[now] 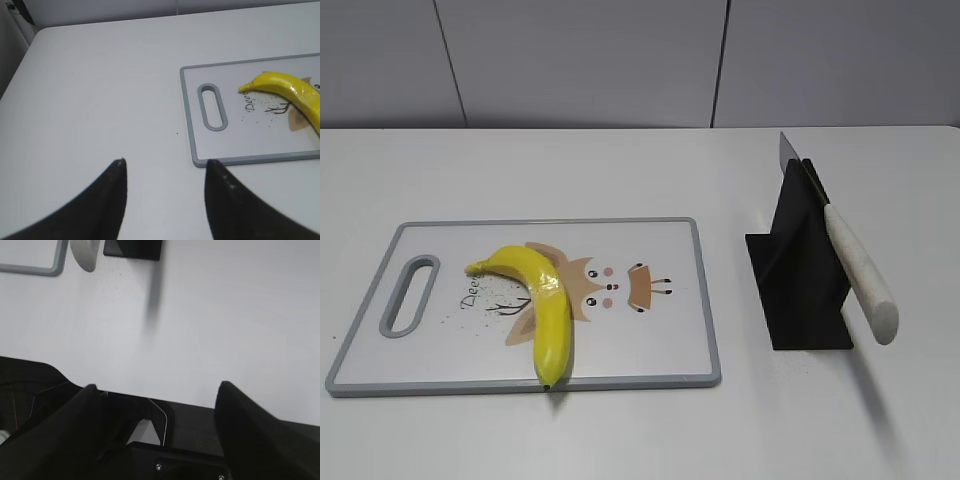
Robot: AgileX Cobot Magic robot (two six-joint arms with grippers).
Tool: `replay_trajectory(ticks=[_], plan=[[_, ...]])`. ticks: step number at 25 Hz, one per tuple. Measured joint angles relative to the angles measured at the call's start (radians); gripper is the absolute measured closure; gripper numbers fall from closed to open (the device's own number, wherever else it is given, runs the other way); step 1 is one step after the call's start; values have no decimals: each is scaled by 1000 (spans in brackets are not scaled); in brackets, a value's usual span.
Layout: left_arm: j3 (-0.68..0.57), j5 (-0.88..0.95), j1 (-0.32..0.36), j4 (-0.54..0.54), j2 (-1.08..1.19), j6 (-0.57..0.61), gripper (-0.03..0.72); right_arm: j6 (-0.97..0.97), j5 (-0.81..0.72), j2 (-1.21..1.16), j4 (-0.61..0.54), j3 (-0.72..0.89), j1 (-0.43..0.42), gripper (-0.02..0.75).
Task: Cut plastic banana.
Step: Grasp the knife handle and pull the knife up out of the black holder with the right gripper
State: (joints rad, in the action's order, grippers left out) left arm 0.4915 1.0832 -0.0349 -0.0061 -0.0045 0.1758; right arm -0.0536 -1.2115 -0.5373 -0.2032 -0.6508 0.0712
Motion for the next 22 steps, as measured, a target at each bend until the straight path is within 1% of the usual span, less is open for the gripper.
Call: replay_trajectory(ticks=[5, 7, 10, 16, 19, 22], plan=[[0, 0, 0, 0, 0, 0, 198, 20, -1, -123, -6, -17, 2, 209], [0, 0, 0, 0, 0, 0, 198, 23, -3, -146, -9, -37, 21, 214], [0, 0, 0, 0, 0, 0, 198, 27, -3, -184, 16, -81, 83, 216], [0, 0, 0, 0, 0, 0, 198, 131, -5, -327, 130, -205, 267, 218], [0, 0, 0, 0, 0, 0, 198, 195, -5, -416, 137, -275, 317, 219], [0, 0, 0, 0, 0, 0, 198, 250, -4, -510, 128, -338, 331, 220]])
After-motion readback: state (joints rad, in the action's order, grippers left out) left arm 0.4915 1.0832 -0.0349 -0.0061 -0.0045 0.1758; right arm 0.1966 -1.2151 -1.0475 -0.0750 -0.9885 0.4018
